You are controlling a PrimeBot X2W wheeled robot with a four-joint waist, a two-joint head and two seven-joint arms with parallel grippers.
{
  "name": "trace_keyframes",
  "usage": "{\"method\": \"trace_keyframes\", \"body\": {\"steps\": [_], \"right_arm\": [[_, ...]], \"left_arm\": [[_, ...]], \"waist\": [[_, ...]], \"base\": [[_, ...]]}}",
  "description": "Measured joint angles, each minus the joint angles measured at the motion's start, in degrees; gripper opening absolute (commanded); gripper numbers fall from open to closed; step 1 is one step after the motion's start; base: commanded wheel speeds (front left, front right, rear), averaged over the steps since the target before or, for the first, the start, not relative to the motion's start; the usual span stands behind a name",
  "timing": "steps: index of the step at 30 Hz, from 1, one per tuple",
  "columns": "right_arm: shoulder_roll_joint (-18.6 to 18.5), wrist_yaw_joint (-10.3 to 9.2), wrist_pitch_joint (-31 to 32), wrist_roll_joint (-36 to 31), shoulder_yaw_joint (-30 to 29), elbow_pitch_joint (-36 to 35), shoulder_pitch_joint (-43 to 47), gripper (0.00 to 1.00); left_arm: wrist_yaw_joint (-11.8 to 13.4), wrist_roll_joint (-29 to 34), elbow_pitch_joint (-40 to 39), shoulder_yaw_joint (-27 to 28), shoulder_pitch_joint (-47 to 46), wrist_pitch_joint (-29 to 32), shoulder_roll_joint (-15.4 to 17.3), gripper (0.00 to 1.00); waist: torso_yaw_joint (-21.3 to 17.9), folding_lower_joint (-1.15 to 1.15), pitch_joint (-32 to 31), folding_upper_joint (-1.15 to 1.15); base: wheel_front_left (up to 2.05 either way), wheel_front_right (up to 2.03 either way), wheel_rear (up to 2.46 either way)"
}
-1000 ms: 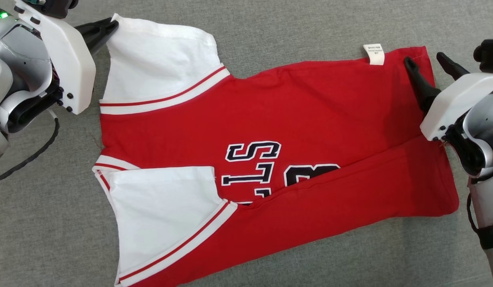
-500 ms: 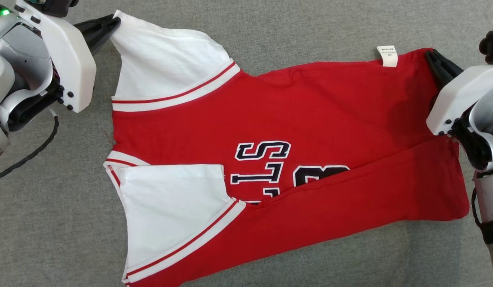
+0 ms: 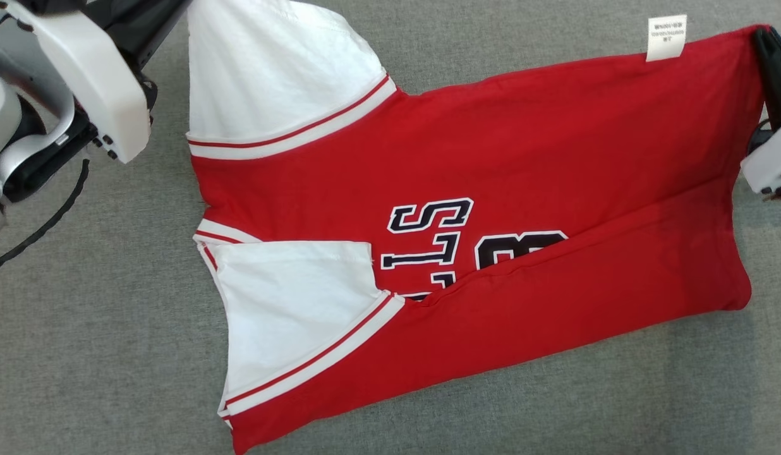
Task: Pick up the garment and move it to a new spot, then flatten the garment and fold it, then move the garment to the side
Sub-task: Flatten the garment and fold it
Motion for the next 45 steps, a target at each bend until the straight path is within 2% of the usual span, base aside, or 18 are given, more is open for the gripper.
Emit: {"method": "trace_keyframes", "body": {"steps": [4,7,13,22,27,33,34,35,36,37,41,44,45], "right_arm": [[-1.15,0.0,0.97,2.01,-0.34,-2.72,3.83,0.0],[-1.98,0.0,1.67,4.13,-0.71,-5.46,7.85,0.0],[-3.15,-0.01,2.97,8.22,-3.67,-8.03,16.8,0.0],[-3.98,-0.01,3.89,9.46,-5.44,-6.32,23.1,0.0],[-3.46,-0.01,3.87,9.55,-5.31,-3.68,24.23,0.0],[-2.77,-0.04,2.79,9.06,-4.09,1.68,24.26,0.0],[-2.38,-0.04,2.5,9.09,-3.9,2.6,24.12,0.12],[-2.04,-0.04,2.05,9.09,-3.66,3.42,23.89,0.38],[-1.91,-0.04,1.52,9.12,-3.52,3.98,23.7,0.61],[-1.81,-0.03,0.41,9.1,-3.88,4.66,23.6,1.0],[-1.24,-0.05,-3.5,10.18,-5.9,4.75,25.0,1.0],[-1.31,-0.05,-7.95,12.05,-8.12,3.16,28.68,1.0],[-1.18,-0.05,-9.84,12.89,-8.84,2.69,29.69,1.0]], "left_arm": [[0.0,-1.69,-3.05,-0.08,2.64,-2.37,2.4,0.0],[0.01,-6.06,-6.69,0.49,7.42,-4.25,4.9,0.0],[1.65,-13.39,-15.68,0.62,17.62,-7.86,8.72,0.0],[7.01,-17.56,-27.65,-1.22,31.25,-11.49,13.29,0.0],[9.21,-16.11,-29.73,-2.47,37.25,-10.76,13.01,0.0],[10.82,-12.58,-26.51,-2.94,40.9,-8.39,9.26,0.0],[11.09,-12.28,-25.91,-3.07,41.4,-8.26,8.51,0.0],[11.25,-12.48,-25.4,-3.02,42.13,-8.4,7.55,0.29],[11.41,-13.5,-25.12,-3.07,42.83,-8.59,6.7,0.76],[11.78,-13.78,-24.65,-3.11,43.47,-8.88,6.01,1.0],[14.83,-13.78,-23.36,-0.68,45.56,-12.67,4.36,1.0],[20.78,-10.62,-22.26,3.66,48.62,-14.03,2.48,1.0],[23.23,-8.9,-22.18,7.51,50.13,-14.06,1.1,1.0]], "waist": [[0.72,0.0,-1.4,0.0],[1.34,0.0,-3.0,0.0],[2.97,0.0,-6.27,0.0],[4.41,0.0,-9.15,0.0],[4.89,0.0,-9.25,0.0],[5.54,0.0,-9.05,0.0],[5.56,0.0,-9.11,0.0],[5.57,0.0,-9.18,0.0],[5.57,0.0,-9.27,0.0],[5.56,0.0,-9.38,0.0],[5.61,0.0,-10.24,0.0],[5.93,0.0,-10.93,0.0],[6.13,0.0,-11.08,0.0]], "base": [[0.0,0.0,0.0],[0.0,0.0,0.0],[0.0,0.0,0.0],[0.0,0.0,0.0],[0.0,0.0,0.0],[0.0,0.0,0.0],[0.0,0.0,0.0],[0.0,0.0,0.0],[0.0,0.0,0.0],[0.0,0.0,0.0],[0.0,0.0,0.0],[0.0,0.0,0.0],[0.0,0.0,0.0]]}}
